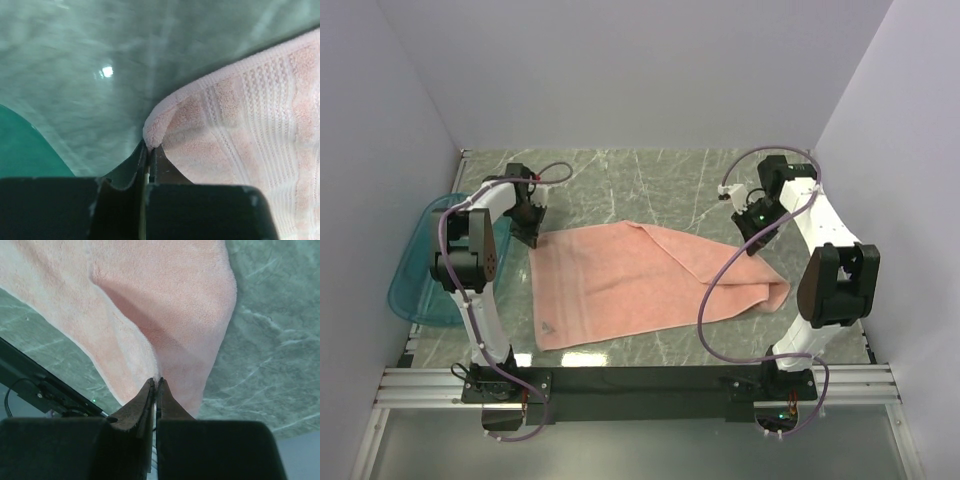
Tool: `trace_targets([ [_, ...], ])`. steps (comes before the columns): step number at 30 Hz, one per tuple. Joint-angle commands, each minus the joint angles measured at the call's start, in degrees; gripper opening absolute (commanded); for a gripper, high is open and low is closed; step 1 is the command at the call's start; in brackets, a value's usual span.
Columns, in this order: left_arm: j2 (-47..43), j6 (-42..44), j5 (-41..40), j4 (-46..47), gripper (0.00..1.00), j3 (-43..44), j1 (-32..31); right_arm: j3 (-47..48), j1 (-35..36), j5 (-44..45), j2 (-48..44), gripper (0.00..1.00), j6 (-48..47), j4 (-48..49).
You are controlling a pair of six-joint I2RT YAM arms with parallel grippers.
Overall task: Roll the towels
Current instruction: Flatten the towel
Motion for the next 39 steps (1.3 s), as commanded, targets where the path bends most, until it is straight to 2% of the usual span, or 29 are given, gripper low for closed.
trace_targets([
  [1,3.52,2.2,-2.99,0.63,0.0,2.17,2.9,2.95,0.81,-2.29,1.03,0.0,2.76,0.99],
  [5,2.03,3.78,-2.82,0.37,0.01,3.32,3.08,4.97,0.73,-3.7,1.38,0.0,6.01,3.1],
  [11,-2.89,2.73,5.96,-2.62,0.0,9.64,2.99,10.94,-1.82,-3.79,-0.37,0.0,10.23,8.28],
  [12,-3.94,2.56,7.8,-3.15,0.0,12.26,2.99,12.09,-4.7,-4.4,-0.9,0.0,11.97,8.99],
  [16,-6.76,1.59,13.09,-4.38,0.0,18.17,2.99,18.67,-8.93,-7.03,-2.22,0.0,16.03,11.54],
  [21,-13.42,0.18,16.16,-3.51,0.01,21.43,2.91,19.48,-13.07,-9.15,-8.09,0.0,19.81,15.49],
  [26,-22.22,-0.34,15.91,-1.75,0.0,17.31,3.17,13.34,-18.5,-10.99,-16.71,0.0,20.17,18.83],
  [32,-38.38,-1.58,16.43,3.35,0.0,4.32,3.34,3.94,-25.37,-11.61,-30.42,0.0,20.08,23.13],
  [39,-53.5,-3.95,18.54,3.36,0.0,-2.3,3.34,-4.07,-31.53,-10.39,-47.03,0.0,21.39,29.29],
])
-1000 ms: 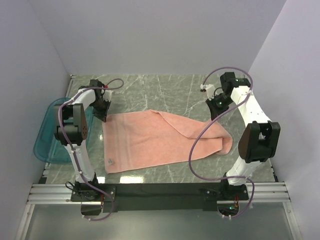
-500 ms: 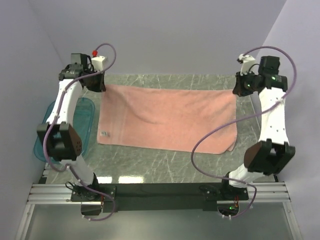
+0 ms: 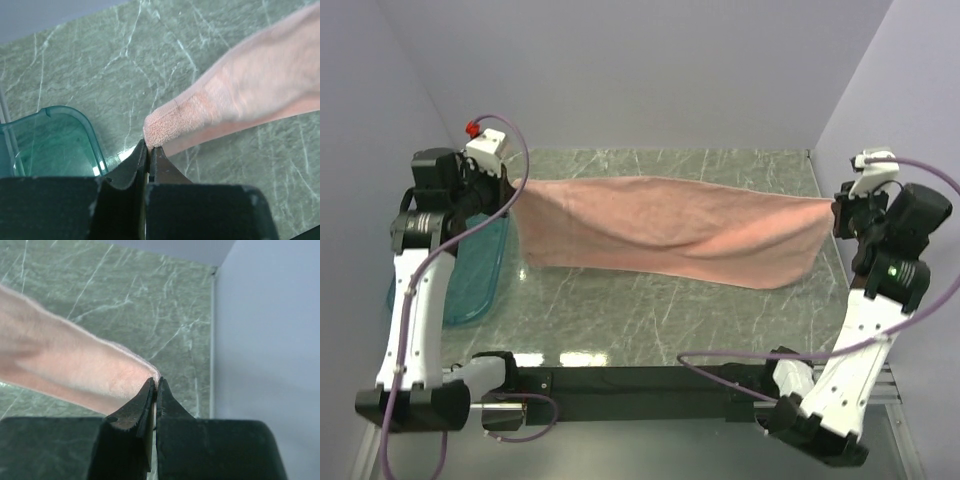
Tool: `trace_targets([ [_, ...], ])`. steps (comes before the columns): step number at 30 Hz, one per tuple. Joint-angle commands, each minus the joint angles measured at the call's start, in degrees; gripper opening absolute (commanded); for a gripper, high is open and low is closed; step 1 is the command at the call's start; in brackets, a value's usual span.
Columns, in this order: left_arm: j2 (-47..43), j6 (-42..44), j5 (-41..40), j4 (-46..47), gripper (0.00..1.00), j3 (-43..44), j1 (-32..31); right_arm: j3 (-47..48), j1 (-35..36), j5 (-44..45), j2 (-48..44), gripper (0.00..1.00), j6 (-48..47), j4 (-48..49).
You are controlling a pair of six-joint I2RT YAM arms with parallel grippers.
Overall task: Roll the towels
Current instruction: Flatten the towel
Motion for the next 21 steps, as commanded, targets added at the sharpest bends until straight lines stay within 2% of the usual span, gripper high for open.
trace_targets([
  [1,-5.54,-2.24,1.65,1.87,0.0,-1.38,0.33,-1.43,-2.52,0.41,-5.6,0.0,2.16,7.59],
  [7,-10.65,-3.56,-1.17,0.99,0.0,-2.7,0.33,-0.29,-3.67,2.17,-7.46,0.0,5.76,10.67],
  [11,-6.88,-4.09,-0.82,2.39,0.0,-3.67,0.33,-0.03,-3.33,0.6,0.07,0.0,7.34,14.18],
  [13,-4.5,-4.53,-0.55,6.68,0.0,-4.72,0.24,-0.11,-1.66,1.2,3.25,0.0,8.49,16.28],
  [16,-0.29,-5.58,-1.43,13.44,0.0,-7.18,0.15,-3.0,4.22,7.17,8.53,0.0,8.23,22.15],
  [21,14.36,-5.76,-5.56,19.08,0.0,-4.99,-1.51,-8.02,12.92,21.3,19.15,0.0,7.35,34.65],
])
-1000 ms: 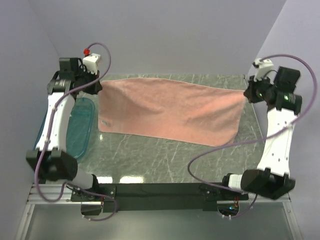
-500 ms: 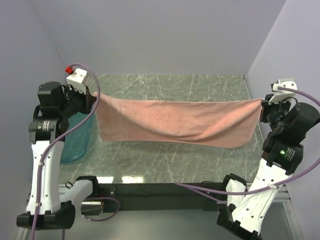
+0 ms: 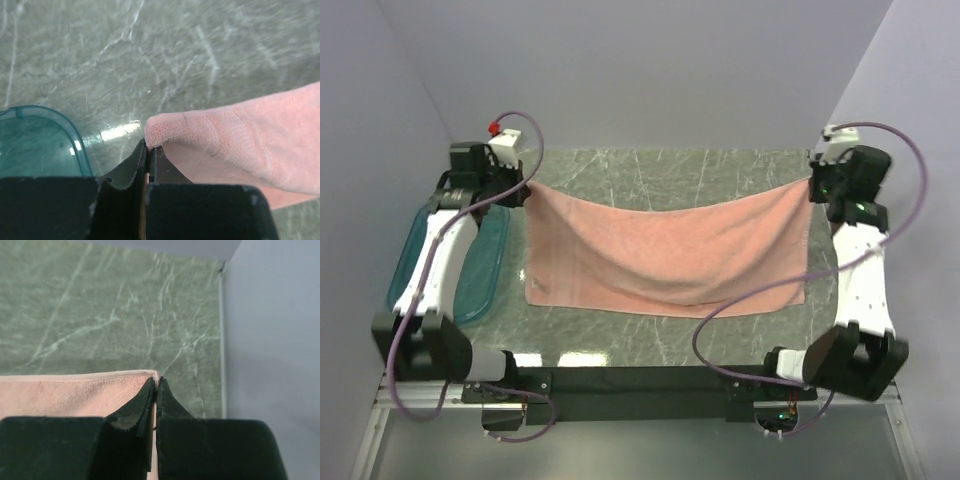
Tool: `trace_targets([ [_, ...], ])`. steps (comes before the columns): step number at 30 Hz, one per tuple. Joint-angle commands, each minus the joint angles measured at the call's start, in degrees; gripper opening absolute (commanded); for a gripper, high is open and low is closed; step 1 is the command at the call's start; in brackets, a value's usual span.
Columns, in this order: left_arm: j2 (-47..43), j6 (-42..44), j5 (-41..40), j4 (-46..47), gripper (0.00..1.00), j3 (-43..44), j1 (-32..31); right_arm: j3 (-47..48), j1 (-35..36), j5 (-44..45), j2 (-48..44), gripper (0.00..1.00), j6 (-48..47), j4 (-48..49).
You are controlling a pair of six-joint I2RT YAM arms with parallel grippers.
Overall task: Roll the towels
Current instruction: Flatten the towel
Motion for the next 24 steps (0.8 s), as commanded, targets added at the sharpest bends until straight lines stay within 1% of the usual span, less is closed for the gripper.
trace_targets([
  [1,8.01,-0.74,-4.71,8.84,0.0,2.18,-0.91,-0.29,4.08,11.69,6.18,0.0,0.53,14.13],
  [2,12.47,-0.65,-5.42,10.5,0.01,4.1,-0.91,0.24,4.17,12.74,10.64,0.0,0.88,15.38],
  [4,16.97,-0.65,-6.47,12.18,0.0,7.35,-0.91,2.26,4.44,15.11,15.23,0.0,1.24,18.54],
  [5,19.26,-0.64,-6.83,12.97,0.0,9.02,-0.91,3.48,4.53,15.65,20.22,0.0,1.06,18.64],
  [6,23.98,-0.82,-7.18,13.15,0.0,10.69,-0.91,6.63,4.53,16.0,22.79,0.0,1.15,18.55],
  [7,26.64,-0.91,-7.36,12.98,0.0,12.62,-0.99,8.75,4.61,16.53,25.43,0.0,0.98,18.29],
  [8,31.97,-0.91,-8.14,12.54,0.0,17.08,-0.99,10.86,4.7,16.62,30.85,0.0,0.8,17.51],
  [9,34.55,-1.08,-8.41,11.14,0.0,19.56,-0.91,15.66,4.7,16.62,33.6,0.0,0.88,16.71],
  [10,37.27,-1.0,-8.5,10.35,0.01,22.2,-0.99,18.5,4.79,16.62,36.32,0.0,0.8,14.88],
  [11,42.17,-1.0,-8.5,9.47,0.01,27.27,-0.91,21.05,4.88,16.62,41.4,0.0,0.71,13.9],
  [12,44.57,-1.0,-8.33,8.07,0.02,29.84,-0.91,26.21,4.97,16.62,43.88,0.0,0.71,12.68],
  [13,46.85,-1.26,-8.24,7.62,0.03,32.31,-0.91,29.13,5.14,16.62,46.35,0.0,0.27,10.4],
  [14,48.79,-1.26,-8.15,7.18,0.04,36.77,-0.91,31.51,5.32,16.62,50.63,0.0,0.01,9.33],
  [15,52.38,-1.26,-8.15,6.83,0.07,38.81,-0.91,35.71,5.58,16.62,52.5,0.0,-0.08,8.63],
  [16,54.07,-1.26,-8.32,6.65,0.08,42.31,-0.91,37.67,5.76,18.01,54.26,0.0,-0.43,7.75],
  [17,56.69,-1.17,-8.93,6.74,0.09,43.83,-2.56,39.51,6.19,18.72,57.41,0.0,-0.52,7.22],
  [18,57.85,-1.09,-9.64,7.0,0.11,44.98,-2.84,42.75,6.37,18.91,58.92,0.0,-0.61,6.87],
  [20,60.57,-0.74,-10.87,7.96,0.16,47.87,-3.28,45.93,6.63,19.52,62.69,0.0,-0.34,5.2],
  [21,61.37,-0.38,-10.96,8.23,0.2,48.76,-3.37,48.3,6.9,20.31,63.67,0.07,-0.08,4.67],
  [22,62.16,0.23,-12.44,8.32,0.32,50.85,-3.45,49.1,7.07,20.92,64.73,0.12,0.27,3.88],
  [23,63.13,0.23,-13.41,8.41,0.42,51.83,-3.37,49.29,7.25,21.54,64.65,0.26,0.18,3.96],
  [24,63.4,0.32,-13.86,8.32,0.58,52.63,-3.19,48.77,7.43,22.5,64.48,0.53,0.18,4.31],
])
